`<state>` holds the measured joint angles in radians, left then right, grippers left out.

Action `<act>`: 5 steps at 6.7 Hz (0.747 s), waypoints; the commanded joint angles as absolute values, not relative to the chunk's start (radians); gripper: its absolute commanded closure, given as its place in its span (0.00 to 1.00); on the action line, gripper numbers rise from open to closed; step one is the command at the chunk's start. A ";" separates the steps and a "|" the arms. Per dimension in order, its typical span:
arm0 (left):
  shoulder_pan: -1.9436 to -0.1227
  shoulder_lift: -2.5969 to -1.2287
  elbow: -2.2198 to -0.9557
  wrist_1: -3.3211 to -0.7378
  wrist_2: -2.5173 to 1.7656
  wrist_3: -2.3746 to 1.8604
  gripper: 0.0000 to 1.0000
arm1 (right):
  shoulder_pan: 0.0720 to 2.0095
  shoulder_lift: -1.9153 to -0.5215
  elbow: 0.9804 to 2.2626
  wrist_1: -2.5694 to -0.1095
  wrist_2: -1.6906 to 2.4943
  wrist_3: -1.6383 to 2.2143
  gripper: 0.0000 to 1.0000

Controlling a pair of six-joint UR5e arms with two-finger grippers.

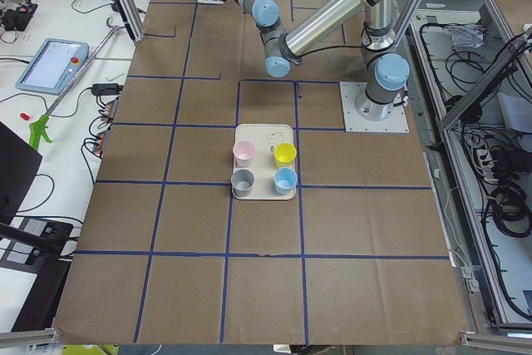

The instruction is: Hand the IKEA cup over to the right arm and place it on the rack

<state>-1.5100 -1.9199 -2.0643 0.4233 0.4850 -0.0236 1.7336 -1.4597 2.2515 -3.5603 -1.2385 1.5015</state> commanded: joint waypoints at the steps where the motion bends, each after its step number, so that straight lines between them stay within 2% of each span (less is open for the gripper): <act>1: -1.542 -1.921 -2.102 0.480 0.488 -0.054 0.99 | 1.746 -1.434 2.241 -3.562 -1.233 1.540 0.00; 5: -1.545 -1.921 -2.103 0.480 0.489 -0.061 0.98 | 1.782 -1.336 2.125 -3.557 -1.235 1.586 0.00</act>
